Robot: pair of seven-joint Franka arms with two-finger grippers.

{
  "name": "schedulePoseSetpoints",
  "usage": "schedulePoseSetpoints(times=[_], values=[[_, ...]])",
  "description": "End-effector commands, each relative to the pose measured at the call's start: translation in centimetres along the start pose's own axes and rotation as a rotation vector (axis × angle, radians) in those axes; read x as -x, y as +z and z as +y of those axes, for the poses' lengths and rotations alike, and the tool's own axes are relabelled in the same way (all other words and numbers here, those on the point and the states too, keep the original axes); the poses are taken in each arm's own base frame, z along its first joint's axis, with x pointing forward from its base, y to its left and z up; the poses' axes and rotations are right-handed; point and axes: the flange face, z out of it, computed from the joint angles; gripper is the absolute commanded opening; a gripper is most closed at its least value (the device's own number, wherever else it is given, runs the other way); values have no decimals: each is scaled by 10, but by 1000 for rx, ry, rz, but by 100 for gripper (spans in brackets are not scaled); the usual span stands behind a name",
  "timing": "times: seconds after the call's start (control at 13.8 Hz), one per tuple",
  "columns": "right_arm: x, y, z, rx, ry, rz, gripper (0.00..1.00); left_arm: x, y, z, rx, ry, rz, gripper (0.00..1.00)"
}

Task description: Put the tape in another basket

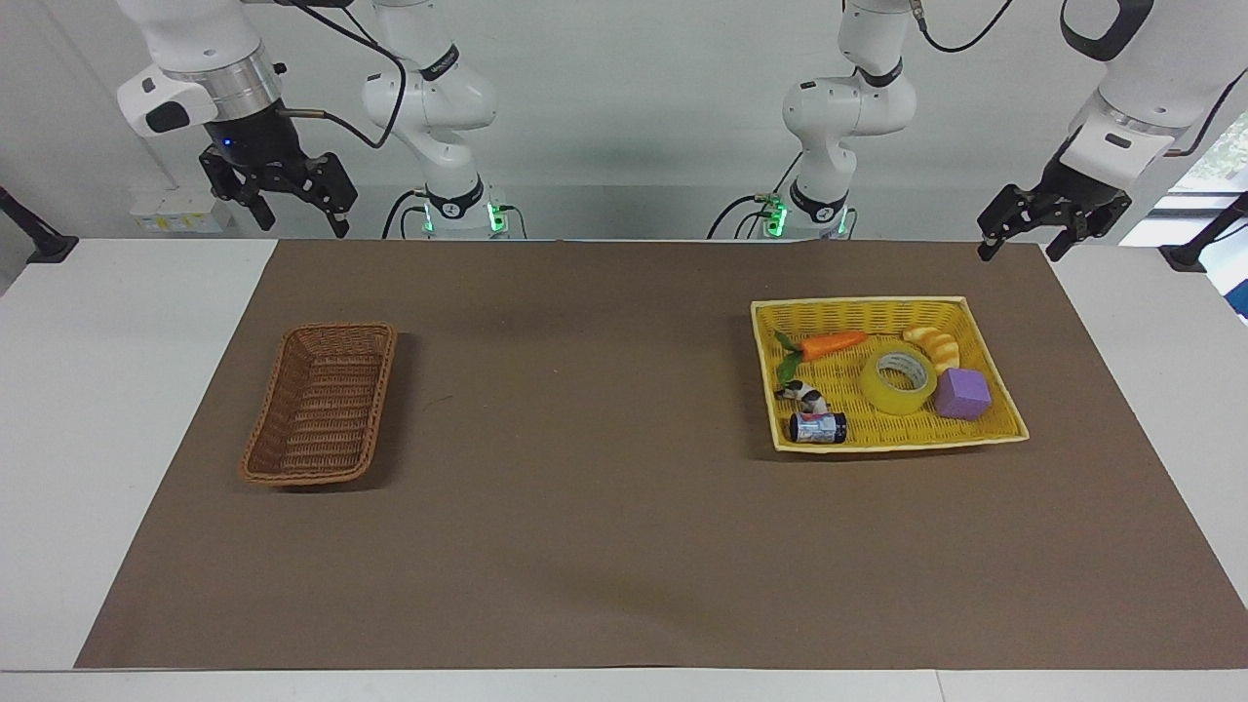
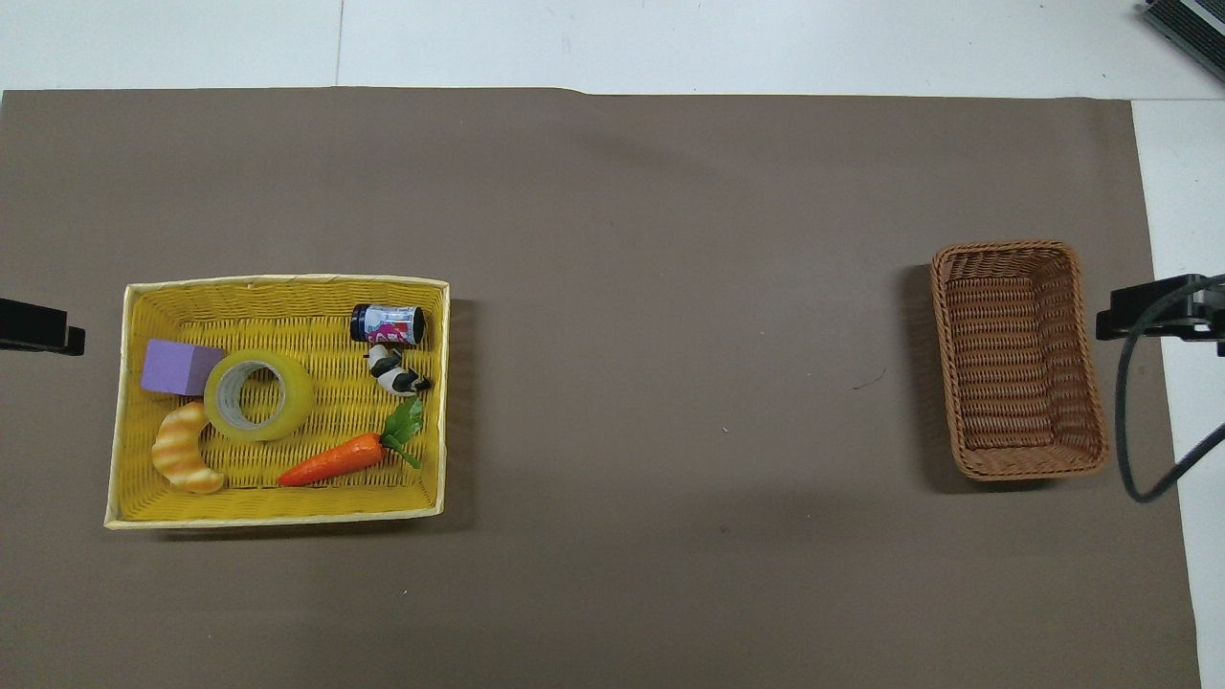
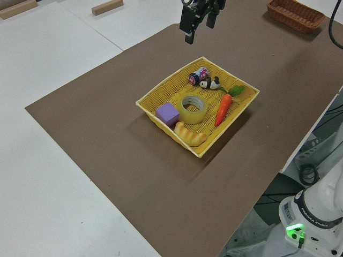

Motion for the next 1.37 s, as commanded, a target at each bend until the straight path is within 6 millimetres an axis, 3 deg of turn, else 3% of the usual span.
schedulePoseSetpoints(times=[0.0, 0.87, 1.23, 1.3], values=[[4, -3, 2, -16, 15, -2, 100, 6, -5, -4, 0, 12, 3, 100], [4, -3, 2, -16, 14, -2, 100, -8, -8, -2, -46, 14, 93, 100], [4, -3, 3, -17, 16, -2, 100, 4, 11, -1, -51, 21, 44, 100], [4, -3, 3, -17, 16, -2, 100, 4, 27, -1, -51, 23, 25, 100]])
